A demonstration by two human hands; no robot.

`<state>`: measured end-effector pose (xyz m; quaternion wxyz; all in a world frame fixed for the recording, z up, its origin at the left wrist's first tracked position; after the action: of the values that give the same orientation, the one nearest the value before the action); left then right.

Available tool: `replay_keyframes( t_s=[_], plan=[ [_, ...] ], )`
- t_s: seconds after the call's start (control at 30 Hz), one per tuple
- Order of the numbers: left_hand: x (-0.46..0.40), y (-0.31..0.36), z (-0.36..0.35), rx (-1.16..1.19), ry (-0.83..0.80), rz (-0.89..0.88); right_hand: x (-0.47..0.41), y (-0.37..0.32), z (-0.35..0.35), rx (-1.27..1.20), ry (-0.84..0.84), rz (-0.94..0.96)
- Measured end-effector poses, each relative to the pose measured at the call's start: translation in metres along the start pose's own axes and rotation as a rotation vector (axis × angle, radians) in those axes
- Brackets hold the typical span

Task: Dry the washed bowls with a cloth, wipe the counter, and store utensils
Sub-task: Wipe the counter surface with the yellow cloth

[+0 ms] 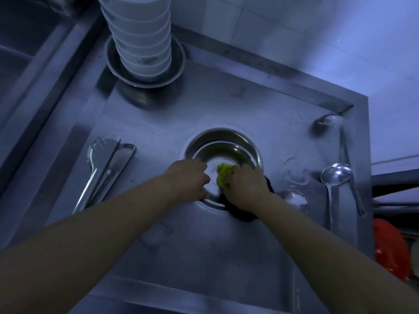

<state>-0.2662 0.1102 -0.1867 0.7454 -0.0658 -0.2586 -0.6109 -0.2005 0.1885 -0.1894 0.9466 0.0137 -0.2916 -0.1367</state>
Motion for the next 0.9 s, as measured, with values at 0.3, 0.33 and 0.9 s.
replay_keyframes(
  t_s=[0.3, 0.33, 0.9],
  plan=[
    [0.006, 0.0, 0.003, 0.044, 0.105, 0.036, 0.012, -0.003, -0.009, -0.634, -0.077, -0.012],
    [0.005, 0.001, 0.002, 0.046, 0.124, 0.042, 0.016, 0.003, -0.004, -0.646, -0.014, -0.047],
    [0.014, 0.005, 0.004, 0.104, 0.185, 0.098, 0.061, 0.002, 0.002, -0.429, 0.236, -0.207]
  ],
)
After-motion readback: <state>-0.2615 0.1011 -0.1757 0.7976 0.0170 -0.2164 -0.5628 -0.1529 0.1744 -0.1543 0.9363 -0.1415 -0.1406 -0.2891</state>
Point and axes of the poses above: each hand's wrist, its own x-axis away from the middle knuckle, its own z-axis out of the back of the hand, y = z × x, the point moved 8 cm from there along -x, towards the middle knuckle, and after that the axes turned 5 degrees about -y, right-handed, at the moved point
